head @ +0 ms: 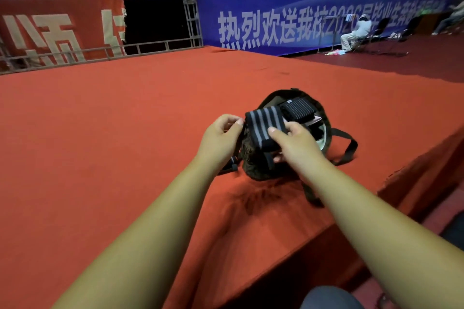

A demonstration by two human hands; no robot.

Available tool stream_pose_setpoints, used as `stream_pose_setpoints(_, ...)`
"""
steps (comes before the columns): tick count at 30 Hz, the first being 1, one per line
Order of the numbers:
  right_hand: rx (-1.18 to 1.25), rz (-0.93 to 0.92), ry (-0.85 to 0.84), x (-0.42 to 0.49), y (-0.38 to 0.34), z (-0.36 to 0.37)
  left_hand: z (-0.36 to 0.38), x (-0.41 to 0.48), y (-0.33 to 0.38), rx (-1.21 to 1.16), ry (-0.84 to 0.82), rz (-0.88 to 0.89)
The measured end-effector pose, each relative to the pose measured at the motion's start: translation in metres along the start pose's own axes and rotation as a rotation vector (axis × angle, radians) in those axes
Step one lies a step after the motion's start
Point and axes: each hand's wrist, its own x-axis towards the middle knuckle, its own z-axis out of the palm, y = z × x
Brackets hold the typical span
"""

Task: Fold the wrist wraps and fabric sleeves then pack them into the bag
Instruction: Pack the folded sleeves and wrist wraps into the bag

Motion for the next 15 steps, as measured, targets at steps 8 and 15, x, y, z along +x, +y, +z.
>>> stream_pose_setpoints(8, -0.213, 0.029, 0.097, 0.059, -0.021, -0.044, 0.045, 0.065, 0.019, 0.845, -0.186, 0.147)
stream_pose_setpoints(15, -0.153, 0.029, 0.071, 0.095, -0.011, -0.022, 0.061, 0.108, 0.005, 0.945, -0.291, -0.006)
